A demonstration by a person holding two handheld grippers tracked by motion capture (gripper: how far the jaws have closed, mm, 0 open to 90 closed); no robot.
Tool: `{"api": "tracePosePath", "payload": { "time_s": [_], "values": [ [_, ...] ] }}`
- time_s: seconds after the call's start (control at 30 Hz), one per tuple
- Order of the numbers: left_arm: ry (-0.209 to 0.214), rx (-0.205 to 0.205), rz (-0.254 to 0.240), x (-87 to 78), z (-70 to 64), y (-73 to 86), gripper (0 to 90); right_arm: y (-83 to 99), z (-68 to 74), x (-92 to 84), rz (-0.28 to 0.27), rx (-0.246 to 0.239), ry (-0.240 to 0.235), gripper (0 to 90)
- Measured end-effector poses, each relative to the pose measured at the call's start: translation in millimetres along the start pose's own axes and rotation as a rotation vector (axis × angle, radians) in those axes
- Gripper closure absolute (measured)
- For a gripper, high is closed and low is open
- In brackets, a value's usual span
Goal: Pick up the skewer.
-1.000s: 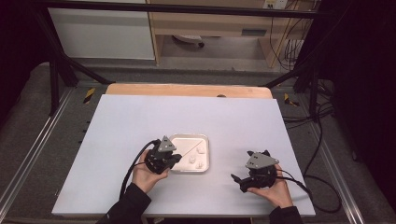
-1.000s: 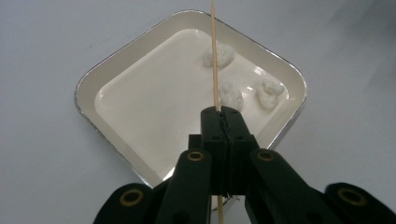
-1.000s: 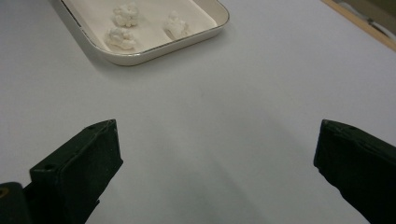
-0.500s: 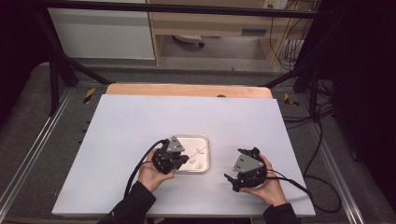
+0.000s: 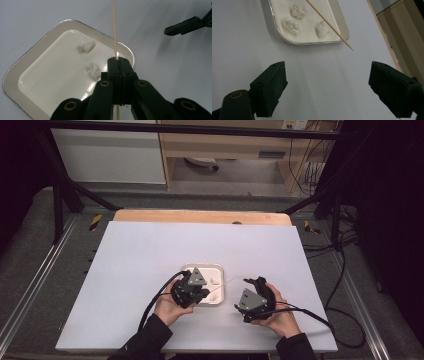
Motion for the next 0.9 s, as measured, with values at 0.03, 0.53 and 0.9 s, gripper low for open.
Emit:
{"api": "tracePosePath", "payload": {
  "time_s": [0.03, 0.53, 0.9],
  "values": [
    [0.002, 0.005, 0.006, 0.4, -0.7, -0.5, 88.9, -1.9, 0.0, 1.0, -0.001, -0.028, 0.000, 17.4],
    [0.027, 0.065, 0.037, 4.3, -12.2, -13.3, 88.9, -10.1, -3.7, 4.4, -0.001, -0.253, 0.022, 35.4],
    [0.052, 0.109, 0.048, 4.5, -21.3, -20.3, 88.8, -13.0, -2.9, 6.5, 0.021, -0.438, 0.026, 54.0]
  ]
}}
Point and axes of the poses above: each handheld gripper's, and its own axes: x roughly forward along the jaws, y roughly out of its underside, z roughly to its left, the point moved 10 cm from there along x, roughly forward along the jaws, and after that the axes turned 1 degree about -z, right-handed, at the moved point
